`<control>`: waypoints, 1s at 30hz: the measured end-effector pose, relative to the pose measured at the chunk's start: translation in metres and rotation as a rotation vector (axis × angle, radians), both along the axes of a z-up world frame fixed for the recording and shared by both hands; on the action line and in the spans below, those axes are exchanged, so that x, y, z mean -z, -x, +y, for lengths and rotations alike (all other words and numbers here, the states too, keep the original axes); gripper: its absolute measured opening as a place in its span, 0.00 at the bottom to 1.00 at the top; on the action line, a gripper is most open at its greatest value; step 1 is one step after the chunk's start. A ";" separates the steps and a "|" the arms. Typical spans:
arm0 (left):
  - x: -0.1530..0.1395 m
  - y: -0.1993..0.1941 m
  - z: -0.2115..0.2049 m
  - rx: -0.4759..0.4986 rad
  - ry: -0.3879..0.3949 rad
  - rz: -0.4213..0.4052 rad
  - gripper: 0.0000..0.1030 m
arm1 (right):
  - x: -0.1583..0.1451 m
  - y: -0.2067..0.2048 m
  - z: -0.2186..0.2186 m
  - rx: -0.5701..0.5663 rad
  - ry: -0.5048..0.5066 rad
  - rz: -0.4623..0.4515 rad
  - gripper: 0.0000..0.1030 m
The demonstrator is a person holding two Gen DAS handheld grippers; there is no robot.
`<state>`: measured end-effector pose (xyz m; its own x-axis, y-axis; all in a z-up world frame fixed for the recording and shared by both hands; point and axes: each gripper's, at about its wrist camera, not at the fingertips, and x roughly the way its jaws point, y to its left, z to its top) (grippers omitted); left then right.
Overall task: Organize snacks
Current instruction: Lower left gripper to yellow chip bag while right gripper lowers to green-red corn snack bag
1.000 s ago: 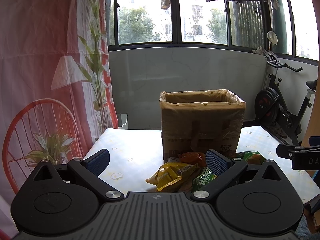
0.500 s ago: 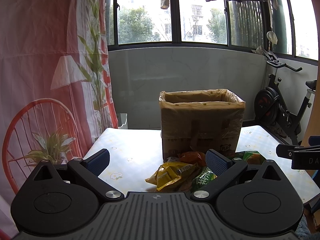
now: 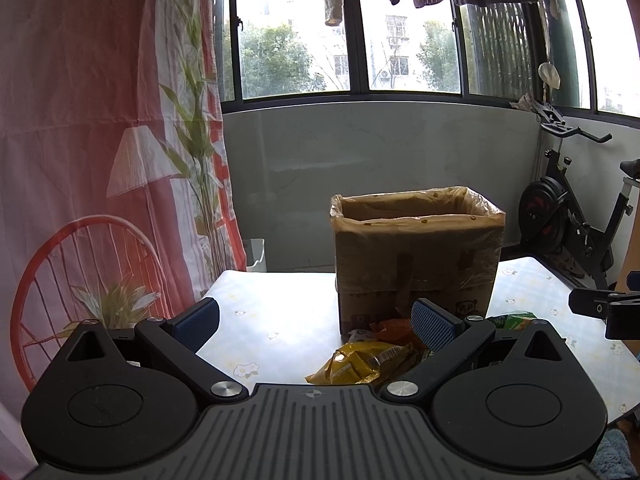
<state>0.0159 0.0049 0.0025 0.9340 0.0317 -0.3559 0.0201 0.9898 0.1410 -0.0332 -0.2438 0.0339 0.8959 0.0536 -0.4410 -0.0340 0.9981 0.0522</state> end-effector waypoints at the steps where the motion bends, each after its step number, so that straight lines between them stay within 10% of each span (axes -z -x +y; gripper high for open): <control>1: -0.001 -0.005 0.000 -0.016 -0.018 -0.020 1.00 | -0.001 -0.003 -0.002 -0.006 -0.003 -0.021 1.00; 15: 0.019 -0.093 0.022 -0.069 0.002 0.002 0.99 | 0.010 -0.080 -0.026 0.052 -0.015 -0.187 1.00; 30: 0.073 -0.144 0.028 -0.062 0.165 0.138 0.93 | 0.077 -0.163 -0.055 -0.010 0.011 0.020 0.98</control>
